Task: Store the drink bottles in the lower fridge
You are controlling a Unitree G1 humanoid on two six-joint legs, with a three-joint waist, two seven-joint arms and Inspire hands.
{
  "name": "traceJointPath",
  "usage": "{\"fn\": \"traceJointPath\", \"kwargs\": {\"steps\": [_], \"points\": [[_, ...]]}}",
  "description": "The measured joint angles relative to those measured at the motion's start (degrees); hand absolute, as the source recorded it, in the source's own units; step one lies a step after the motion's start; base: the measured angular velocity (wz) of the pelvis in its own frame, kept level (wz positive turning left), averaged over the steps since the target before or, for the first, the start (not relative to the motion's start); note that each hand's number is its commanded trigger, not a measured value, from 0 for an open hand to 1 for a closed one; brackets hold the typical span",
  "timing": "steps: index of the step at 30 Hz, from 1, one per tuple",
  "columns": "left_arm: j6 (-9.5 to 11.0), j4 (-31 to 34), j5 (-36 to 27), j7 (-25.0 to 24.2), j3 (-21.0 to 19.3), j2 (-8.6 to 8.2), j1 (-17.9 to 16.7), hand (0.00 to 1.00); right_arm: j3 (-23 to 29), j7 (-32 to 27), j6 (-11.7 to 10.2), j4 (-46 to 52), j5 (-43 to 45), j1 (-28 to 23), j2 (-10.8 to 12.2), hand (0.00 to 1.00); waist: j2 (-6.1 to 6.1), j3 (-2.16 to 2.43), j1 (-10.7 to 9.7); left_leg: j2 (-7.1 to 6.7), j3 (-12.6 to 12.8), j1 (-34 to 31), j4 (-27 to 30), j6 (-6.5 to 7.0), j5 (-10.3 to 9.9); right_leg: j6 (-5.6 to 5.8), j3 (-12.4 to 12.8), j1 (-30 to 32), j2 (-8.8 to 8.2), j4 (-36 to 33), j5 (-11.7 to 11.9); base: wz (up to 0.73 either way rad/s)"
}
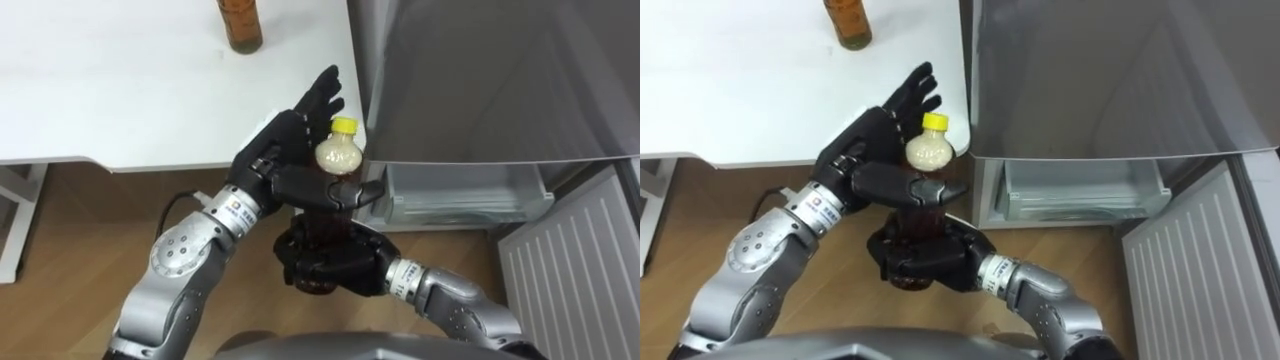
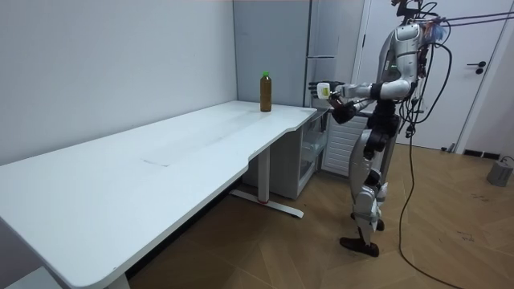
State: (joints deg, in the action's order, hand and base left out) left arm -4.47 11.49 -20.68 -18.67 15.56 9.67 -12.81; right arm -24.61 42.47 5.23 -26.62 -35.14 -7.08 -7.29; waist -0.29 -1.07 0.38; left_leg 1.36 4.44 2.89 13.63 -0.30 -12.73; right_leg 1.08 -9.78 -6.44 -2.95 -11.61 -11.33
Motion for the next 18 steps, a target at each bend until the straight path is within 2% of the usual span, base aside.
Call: {"fn": "traceJointPath", "kwargs": {"steps": [5,8,11,18], "points": [[0.00,2.66,-0.02,0.01,-0.07,-0.02,0.57,0.00,0.04,0.02,0.00,-0.17,-2.19,0.09,-0.04,1.00,0.41,-0.25,0.03,0.00,0.07,0.13,-0.08,0.00,0.00,0.00,0.22,0.01,0.00,0.00,0.00,0.00],[0.07,6.48,-0.76,0.08,-0.06,-0.13,1.74,0.00,0.05,-0.14,0.49,-2.45,-2.28,0.48,-0.35,1.00,0.65,-0.19,0.06,0.01,0.06,0.08,-0.12,0.00,0.00,0.00,0.29,0.02,0.00,0.00,0.00,0.00],[1.62,10.88,-2.24,0.01,-0.48,-0.40,2.68,0.00,0.06,-0.48,1.18,-2.47,-1.12,0.37,-1.38,1.00,0.94,-0.02,0.36,0.01,0.15,0.09,-0.07,0.00,0.00,0.00,0.22,0.08,0.02,-0.01,0.00,0.00],[3.45,12.83,-2.19,0.77,-2.08,-0.52,4.66,0.00,0.16,-0.63,1.02,-2.30,-0.86,0.37,-1.47,1.00,0.83,0.01,0.80,0.00,0.15,0.77,-0.04,-0.02,0.02,0.00,0.10,-0.39,0.03,-0.01,0.00,0.00]]}}
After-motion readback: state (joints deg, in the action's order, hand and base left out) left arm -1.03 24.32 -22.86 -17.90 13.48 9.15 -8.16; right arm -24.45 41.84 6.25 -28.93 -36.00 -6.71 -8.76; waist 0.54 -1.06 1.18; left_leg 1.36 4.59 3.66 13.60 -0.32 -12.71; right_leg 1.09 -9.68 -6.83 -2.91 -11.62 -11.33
